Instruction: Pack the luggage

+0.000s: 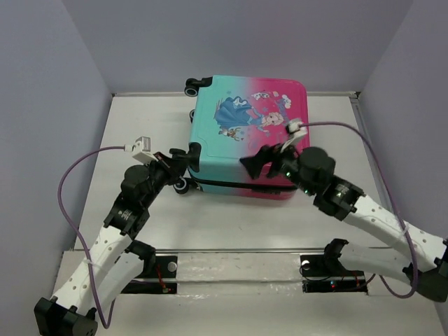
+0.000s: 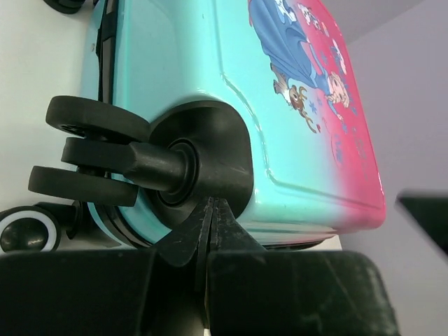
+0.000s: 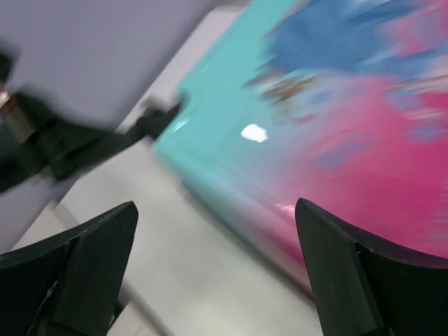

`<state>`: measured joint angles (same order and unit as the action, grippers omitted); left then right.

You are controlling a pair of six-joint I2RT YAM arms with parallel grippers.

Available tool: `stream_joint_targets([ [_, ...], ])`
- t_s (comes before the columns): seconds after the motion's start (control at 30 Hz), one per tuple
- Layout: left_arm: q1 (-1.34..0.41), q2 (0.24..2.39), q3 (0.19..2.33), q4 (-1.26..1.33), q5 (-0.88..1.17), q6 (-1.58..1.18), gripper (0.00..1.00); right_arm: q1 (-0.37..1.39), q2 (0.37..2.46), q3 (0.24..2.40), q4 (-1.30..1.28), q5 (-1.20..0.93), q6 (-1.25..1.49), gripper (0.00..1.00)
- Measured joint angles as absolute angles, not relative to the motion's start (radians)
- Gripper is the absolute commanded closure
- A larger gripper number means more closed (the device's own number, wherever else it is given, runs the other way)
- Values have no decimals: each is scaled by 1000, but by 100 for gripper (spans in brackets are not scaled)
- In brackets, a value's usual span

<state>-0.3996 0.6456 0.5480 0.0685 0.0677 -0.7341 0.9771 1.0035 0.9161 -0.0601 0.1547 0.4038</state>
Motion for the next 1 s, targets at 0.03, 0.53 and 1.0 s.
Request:
stream_joint_targets([
  [0.03, -400, 643, 546, 70, 74, -728, 94, 913, 982, 928, -78, 167, 402, 0],
  [0.53, -406, 608, 472, 93, 131, -690, 94, 61, 1333, 1102, -174, -126, 396, 0],
  [1.0, -530, 661, 477, 200, 250, -612, 94, 23, 1731, 1435, -104, -565, 397, 10],
])
